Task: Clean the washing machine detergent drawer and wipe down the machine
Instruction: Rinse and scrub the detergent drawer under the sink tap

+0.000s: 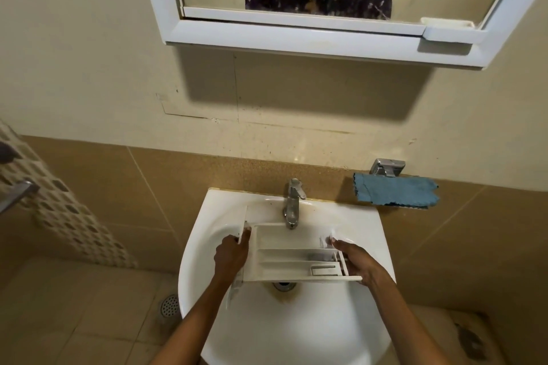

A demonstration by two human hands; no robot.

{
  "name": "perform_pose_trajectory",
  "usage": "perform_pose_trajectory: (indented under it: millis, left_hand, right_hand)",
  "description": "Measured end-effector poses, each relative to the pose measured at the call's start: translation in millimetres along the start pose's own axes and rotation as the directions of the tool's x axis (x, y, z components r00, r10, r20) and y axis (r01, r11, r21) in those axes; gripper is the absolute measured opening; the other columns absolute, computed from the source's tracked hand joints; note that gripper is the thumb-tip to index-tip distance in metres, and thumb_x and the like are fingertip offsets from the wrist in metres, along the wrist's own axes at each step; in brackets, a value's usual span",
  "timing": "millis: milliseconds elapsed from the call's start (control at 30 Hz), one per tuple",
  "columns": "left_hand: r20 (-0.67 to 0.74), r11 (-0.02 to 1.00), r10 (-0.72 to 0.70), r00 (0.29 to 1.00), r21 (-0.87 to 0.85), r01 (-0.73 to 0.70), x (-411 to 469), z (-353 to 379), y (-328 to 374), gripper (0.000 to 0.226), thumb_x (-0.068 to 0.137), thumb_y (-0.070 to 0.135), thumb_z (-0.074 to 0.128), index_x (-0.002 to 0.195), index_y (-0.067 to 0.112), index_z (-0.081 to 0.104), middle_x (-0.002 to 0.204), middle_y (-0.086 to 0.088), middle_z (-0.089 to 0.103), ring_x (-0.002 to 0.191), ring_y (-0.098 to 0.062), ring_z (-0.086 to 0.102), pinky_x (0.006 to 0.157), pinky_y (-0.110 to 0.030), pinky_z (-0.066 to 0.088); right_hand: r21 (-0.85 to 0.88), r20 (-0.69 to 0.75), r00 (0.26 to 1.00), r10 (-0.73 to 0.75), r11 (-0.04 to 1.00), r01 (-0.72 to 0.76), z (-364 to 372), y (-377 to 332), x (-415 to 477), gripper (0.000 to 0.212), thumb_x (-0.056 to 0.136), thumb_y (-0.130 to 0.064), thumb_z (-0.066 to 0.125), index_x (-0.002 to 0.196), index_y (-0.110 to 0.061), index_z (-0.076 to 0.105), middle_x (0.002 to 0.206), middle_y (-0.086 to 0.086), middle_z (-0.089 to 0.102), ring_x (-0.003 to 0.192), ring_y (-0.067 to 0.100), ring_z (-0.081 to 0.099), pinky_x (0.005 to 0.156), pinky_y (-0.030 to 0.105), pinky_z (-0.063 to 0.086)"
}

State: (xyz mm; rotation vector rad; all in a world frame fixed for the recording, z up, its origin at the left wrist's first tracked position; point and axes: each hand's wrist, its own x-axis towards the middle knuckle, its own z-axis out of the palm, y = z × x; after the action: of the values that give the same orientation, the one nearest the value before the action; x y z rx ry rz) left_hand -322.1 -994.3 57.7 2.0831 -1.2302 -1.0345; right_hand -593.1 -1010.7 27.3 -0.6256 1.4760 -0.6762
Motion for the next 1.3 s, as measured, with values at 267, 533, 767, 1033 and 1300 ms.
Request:
perform_pose_trajectory:
  millis: [267,533,767,1033,1300]
  left_hand:
    - [-0.113,0.985,0.078,0.991,0.162,-0.059,-6,-19,9,0.047,0.096,0.040,0.041,0.121,0.002,0.054,0.122,-0.014,0.061,0.114,-0.030,0.055,0.094,-0.033,0.040]
    - [-0.209,0.966,0.170,0.963,0.226,-0.122,-17,-35,19,0.048,0.095,0.037,0.046,0.125,0.000,0.050,0.117,-0.019,0.060,0.109,-0.031,0.056,0.093,-0.035,0.041]
    - [-0.252,0.954,0.251,0.935,0.226,-0.196,-21,-46,24,0.044,0.091,0.038,0.051,0.114,0.001,0.053,0.107,-0.019,0.060,0.099,-0.032,0.055,0.087,-0.038,0.041]
    - [-0.247,0.899,0.358,0.901,0.350,-0.262,-28,-66,42,0.056,0.092,0.041,0.049,0.136,0.007,0.039,0.122,-0.014,0.052,0.113,-0.028,0.046,0.094,-0.035,0.037]
    - [-0.207,0.866,0.417,0.885,0.387,-0.317,-29,-83,49,0.055,0.091,0.038,0.052,0.137,0.012,0.037,0.122,-0.010,0.050,0.114,-0.025,0.042,0.093,-0.033,0.037]
  right_hand:
    - [0.132,0.033,0.998,0.059,0.989,-0.063,29,24,13,0.025,0.100,-0.015,0.041,0.120,-0.012,0.055,0.097,0.011,0.060,0.073,0.023,0.065,0.067,0.034,0.050]
    - [-0.429,-0.099,0.995,-0.016,0.903,-0.028,60,7,10,0.025,0.096,-0.008,0.040,0.116,-0.001,0.054,0.085,0.012,0.058,0.070,0.027,0.058,0.067,0.038,0.053]
    - [-0.842,-0.197,0.813,-0.548,0.519,0.145,87,-76,-6,0.038,0.101,-0.030,0.032,0.115,0.000,0.050,0.116,0.020,0.060,0.107,0.035,0.057,0.082,0.035,0.045]
    - [-0.985,-0.122,0.823,-0.555,0.169,-0.032,118,-111,-5,0.033,0.098,-0.028,0.038,0.111,-0.012,0.063,0.112,0.006,0.066,0.104,0.021,0.062,0.083,0.028,0.048]
    - [-0.991,-0.126,0.837,-0.532,0.111,-0.079,141,-115,-7,0.020,0.089,-0.018,0.057,0.108,-0.017,0.064,0.102,-0.002,0.069,0.095,0.015,0.065,0.065,0.024,0.038]
